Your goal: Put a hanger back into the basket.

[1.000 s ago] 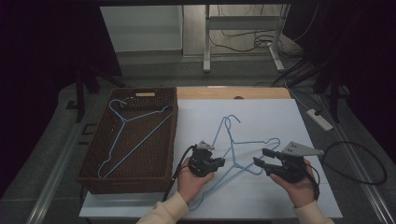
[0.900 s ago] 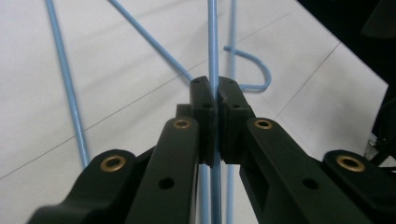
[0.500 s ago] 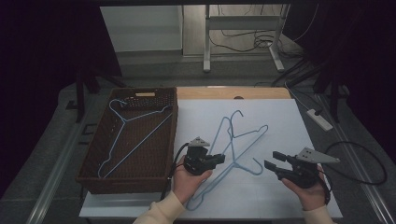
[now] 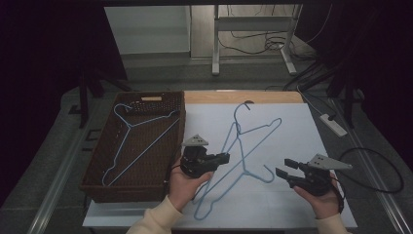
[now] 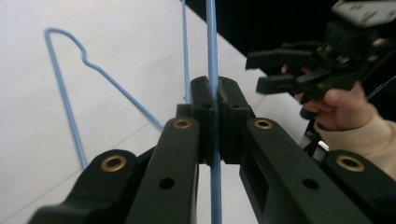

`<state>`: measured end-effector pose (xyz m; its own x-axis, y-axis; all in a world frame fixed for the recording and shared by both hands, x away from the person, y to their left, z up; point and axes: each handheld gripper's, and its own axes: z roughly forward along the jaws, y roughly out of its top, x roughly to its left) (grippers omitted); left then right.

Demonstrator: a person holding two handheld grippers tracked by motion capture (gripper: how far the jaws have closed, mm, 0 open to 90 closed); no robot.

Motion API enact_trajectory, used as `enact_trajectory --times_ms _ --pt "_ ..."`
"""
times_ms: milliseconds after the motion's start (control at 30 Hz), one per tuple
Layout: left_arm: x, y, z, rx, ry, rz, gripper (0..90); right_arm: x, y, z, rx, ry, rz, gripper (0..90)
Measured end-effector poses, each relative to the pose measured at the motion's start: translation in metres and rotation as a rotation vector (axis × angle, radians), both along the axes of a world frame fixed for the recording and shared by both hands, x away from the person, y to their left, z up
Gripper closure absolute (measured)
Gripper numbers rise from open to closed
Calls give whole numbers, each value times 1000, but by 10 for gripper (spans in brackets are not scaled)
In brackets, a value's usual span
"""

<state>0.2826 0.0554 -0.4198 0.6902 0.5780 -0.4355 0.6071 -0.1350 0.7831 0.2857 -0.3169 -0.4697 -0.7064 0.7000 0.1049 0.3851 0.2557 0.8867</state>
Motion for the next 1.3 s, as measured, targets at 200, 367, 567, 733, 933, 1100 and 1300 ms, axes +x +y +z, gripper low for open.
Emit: enact_trajectory --times_ms 200,367,567,733,933,1100,1300 --pt "-3 25 18 -35 -20 6 866 2 -1 -3 -3 17 -6 443" --pt "-5 47 27 -51 -36 22 866 3 -1 -5 -8 21 -6 442" --pt "-6 72 32 -67 -48 47 866 3 0 -6 -12 27 -1 442" --pt "-6 87 33 -55 -50 72 866 3 0 -7 -21 26 -6 437" --pt "-8 103 34 -49 -70 84 866 4 0 -8 -29 31 -10 429" --pt "-12 125 43 -58 -97 116 866 4 -1 -9 -37 32 -18 425" --pt "-17 156 50 -53 -118 169 866 4 0 -10 -42 35 -16 422"
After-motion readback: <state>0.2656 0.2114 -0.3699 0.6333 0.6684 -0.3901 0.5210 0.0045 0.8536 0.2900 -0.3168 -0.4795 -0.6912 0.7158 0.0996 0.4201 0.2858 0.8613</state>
